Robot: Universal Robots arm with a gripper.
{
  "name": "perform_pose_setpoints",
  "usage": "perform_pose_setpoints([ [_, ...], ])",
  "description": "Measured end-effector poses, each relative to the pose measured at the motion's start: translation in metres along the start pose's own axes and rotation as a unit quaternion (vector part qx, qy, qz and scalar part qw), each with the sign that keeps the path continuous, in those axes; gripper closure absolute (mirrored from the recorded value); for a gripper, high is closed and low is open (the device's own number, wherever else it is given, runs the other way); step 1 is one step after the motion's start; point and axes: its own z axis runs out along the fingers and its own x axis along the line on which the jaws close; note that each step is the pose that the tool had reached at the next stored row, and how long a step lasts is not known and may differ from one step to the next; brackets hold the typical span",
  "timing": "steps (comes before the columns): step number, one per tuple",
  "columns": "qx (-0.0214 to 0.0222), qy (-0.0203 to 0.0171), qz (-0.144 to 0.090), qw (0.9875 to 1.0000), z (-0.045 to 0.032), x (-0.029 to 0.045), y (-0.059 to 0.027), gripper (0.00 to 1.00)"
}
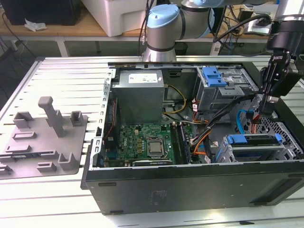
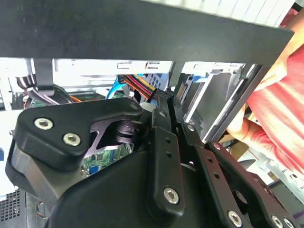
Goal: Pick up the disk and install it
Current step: 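Insert the first disk wire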
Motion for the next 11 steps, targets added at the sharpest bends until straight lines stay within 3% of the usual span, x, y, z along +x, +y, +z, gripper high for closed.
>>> perform_pose_setpoints([
  [6, 0.0021, 0.0007, -0.003, 1.0, -0.001, 0.001, 0.0085, 0.83],
  [11, 0.0108, -0.0013, -0.005, 0.9999, -0.0034, 0.0048, 0.0119, 0.83],
])
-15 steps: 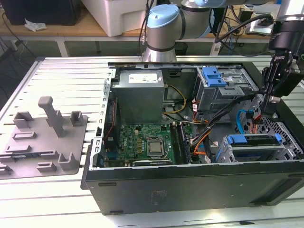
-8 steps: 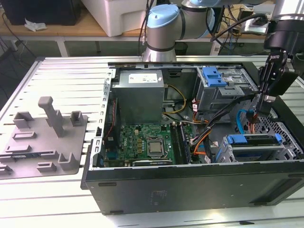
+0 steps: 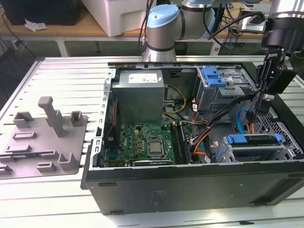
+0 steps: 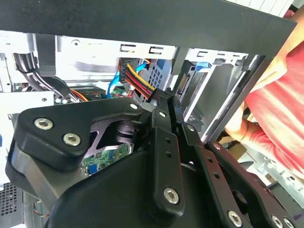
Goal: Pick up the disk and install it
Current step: 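Insert the first disk wire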
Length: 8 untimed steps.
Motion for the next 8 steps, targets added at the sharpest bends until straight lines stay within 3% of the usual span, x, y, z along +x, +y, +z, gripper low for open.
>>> perform_pose_setpoints([
  [2, 0.0031, -0.0031, 0.001, 1.0, -0.0001, 0.0015, 0.0003, 0.83],
  [3, 0.0049, -0.0081, 0.002, 1.0, 0.0, 0.0019, 0.0002, 0.83],
  [6, 0.0092, -0.0306, 0.005, 0.9995, 0.0009, 0.0033, 0.0002, 0.83],
  [8, 0.0101, -0.0385, 0.005, 0.9992, 0.0012, 0.0051, 0.0008, 0.83],
])
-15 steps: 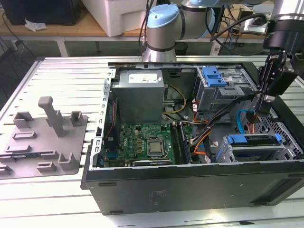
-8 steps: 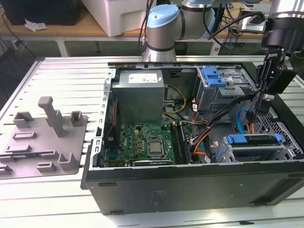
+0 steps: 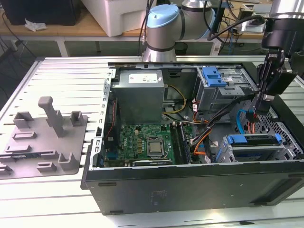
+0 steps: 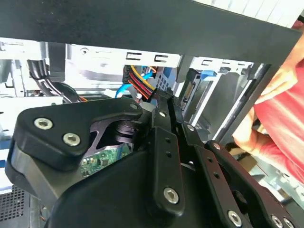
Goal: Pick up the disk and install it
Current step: 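Insert the first disk wire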
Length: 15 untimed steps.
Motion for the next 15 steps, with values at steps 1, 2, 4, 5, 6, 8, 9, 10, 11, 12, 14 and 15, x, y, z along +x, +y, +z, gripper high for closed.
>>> perform_pose_setpoints([
  [1, 0.0003, -0.0029, 0.0, 1.0, -0.0001, 0.001, 0.0003, 0.83],
  [2, 0.0005, -0.0069, 0.0, 1.0, -0.0005, 0.0029, 0.001, 0.83],
  [4, 0.0013, -0.0099, 0.001, 0.9999, -0.0031, 0.0079, 0.0022, 0.83],
  [5, 0.002, -0.0106, 0.001, 0.9999, -0.0049, 0.011, 0.003, 0.83],
  [6, 0.003, -0.0113, 0.002, 0.9999, -0.0064, 0.0138, 0.0036, 0.83],
  [8, 0.0044, -0.0122, 0.002, 0.9999, -0.0077, 0.0178, 0.0041, 0.83],
  [9, 0.0053, -0.0125, 0.003, 0.9999, -0.0082, 0.0201, 0.0044, 0.83],
  [10, 0.0062, -0.013, 0.003, 0.9999, -0.0086, 0.0223, 0.0047, 0.83],
  [11, 0.0072, -0.0136, 0.004, 0.9999, -0.0089, 0.0245, 0.0049, 0.83],
  [12, 0.0083, -0.0144, 0.005, 0.9999, -0.0089, 0.0266, 0.0052, 0.83],
  [14, 0.0104, -0.0186, 0.006, 0.9998, -0.008, 0.0301, 0.0057, 0.83],
  [15, 0.0113, -0.0219, 0.006, 0.9997, -0.0072, 0.0317, 0.0059, 0.83],
])
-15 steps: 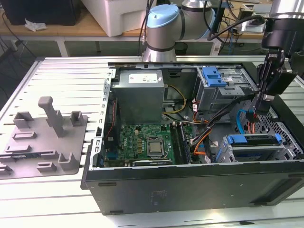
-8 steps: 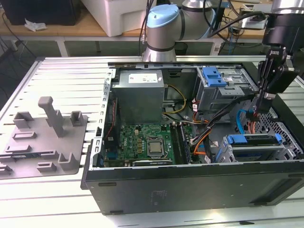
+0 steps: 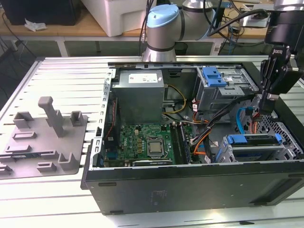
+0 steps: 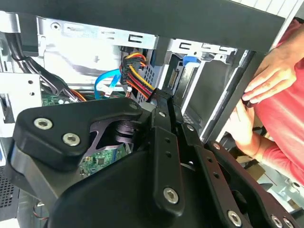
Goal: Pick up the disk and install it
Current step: 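Insert the first disk wire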
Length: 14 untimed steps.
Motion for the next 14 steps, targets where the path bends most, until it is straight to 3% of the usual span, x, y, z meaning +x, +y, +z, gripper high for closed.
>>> perform_pose_setpoints([
  [4, 0.0021, -0.0099, 0.001, 0.9999, 0.0019, 0.0044, 0.0001, 0.83],
  [6, 0.0033, -0.018, 0.002, 0.9998, 0.0034, 0.0078, -0.0001, 0.83],
  [9, 0.0043, -0.0272, 0.003, 0.9996, 0.0055, 0.0125, -0.0001, 0.83],
  [14, 0.0053, -0.0387, 0.004, 0.9992, 0.0085, 0.0199, 0.0006, 0.83],
])
